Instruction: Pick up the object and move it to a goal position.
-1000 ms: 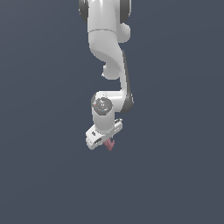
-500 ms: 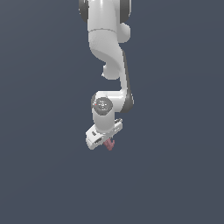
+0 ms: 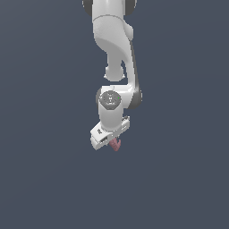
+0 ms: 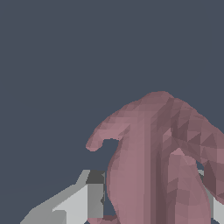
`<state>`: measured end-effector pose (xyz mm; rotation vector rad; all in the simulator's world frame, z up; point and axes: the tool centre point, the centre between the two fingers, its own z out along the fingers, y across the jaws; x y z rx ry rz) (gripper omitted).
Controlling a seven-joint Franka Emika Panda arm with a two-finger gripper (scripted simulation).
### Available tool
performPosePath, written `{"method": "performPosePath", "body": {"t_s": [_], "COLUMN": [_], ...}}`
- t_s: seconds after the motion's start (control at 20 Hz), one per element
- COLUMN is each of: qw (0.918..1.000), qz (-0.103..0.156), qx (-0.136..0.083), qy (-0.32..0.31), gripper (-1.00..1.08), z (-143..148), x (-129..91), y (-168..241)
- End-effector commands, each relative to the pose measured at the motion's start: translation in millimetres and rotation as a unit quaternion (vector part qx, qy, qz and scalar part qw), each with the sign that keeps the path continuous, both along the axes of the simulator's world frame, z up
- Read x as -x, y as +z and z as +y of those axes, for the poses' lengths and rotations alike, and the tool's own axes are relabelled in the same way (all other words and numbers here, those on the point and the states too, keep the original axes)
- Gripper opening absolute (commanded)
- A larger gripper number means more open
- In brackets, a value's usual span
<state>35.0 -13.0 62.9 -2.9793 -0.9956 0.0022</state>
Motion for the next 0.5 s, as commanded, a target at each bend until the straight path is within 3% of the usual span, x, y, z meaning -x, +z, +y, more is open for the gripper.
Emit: {"method": "performPosePath", "body": {"t_s": [0.0,0.45], "qw": [1.0,1.0], "qz": [-0.001,-0.001], "qx": [0.0,0.0], "qy": [0.001,0.001], "gripper": [-1.0,-1.0], "z": [10,57], "x": [0,-1], "y": [20,117]}}
